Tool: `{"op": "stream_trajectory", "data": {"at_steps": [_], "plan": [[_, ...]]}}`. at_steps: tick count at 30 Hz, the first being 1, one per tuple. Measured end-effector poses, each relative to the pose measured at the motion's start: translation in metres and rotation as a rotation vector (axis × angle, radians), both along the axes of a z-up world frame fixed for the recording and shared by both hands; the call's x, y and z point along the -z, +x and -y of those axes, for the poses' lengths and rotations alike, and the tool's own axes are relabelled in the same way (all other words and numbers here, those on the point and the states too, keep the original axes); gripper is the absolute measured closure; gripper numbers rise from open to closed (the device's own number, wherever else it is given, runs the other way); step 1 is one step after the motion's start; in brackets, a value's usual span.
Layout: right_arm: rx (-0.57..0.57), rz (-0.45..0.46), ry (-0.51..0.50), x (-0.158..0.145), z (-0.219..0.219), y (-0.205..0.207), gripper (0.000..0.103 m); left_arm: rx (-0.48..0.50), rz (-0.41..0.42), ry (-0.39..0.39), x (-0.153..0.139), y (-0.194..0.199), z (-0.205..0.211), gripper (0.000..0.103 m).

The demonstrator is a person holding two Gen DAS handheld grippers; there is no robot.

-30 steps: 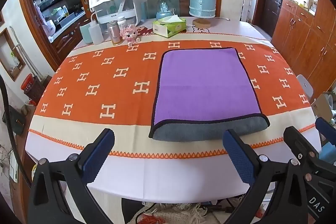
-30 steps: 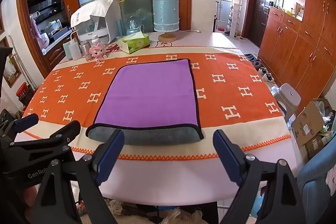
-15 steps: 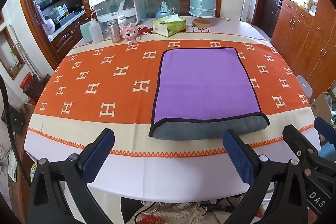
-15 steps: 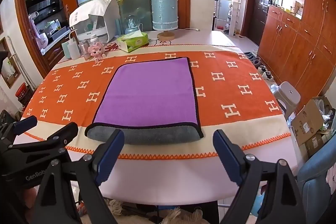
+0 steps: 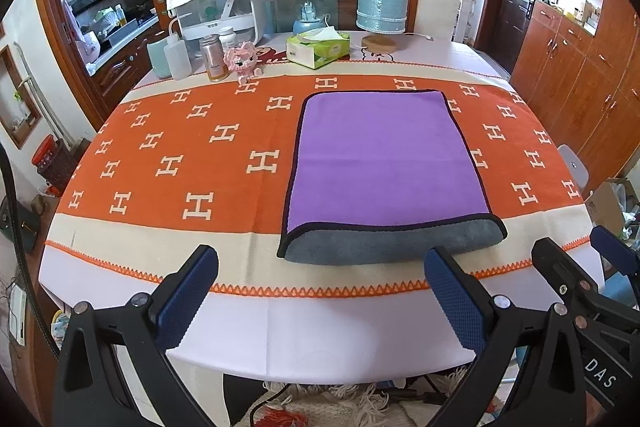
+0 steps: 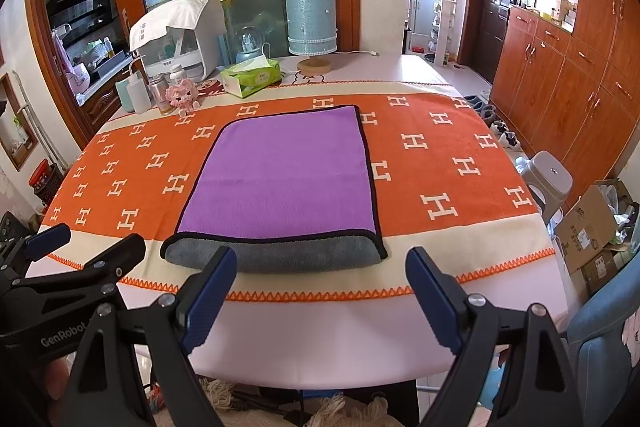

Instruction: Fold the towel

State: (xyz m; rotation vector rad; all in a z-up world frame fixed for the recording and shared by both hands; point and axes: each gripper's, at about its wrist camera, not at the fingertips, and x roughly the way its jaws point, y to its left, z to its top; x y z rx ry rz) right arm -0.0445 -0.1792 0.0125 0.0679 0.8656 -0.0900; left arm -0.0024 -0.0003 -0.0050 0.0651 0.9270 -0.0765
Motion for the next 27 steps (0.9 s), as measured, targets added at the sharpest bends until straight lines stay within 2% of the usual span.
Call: {"op": "stream_trajectory", "data": {"at_steps": [27], "plan": [[-0.001,-0.014,0.012,0.0069,-0.0007,-0.0001,0.016,0.008,-0.011,-0.007,0.0057,-0.0008,-0.0004,0.001]]}}
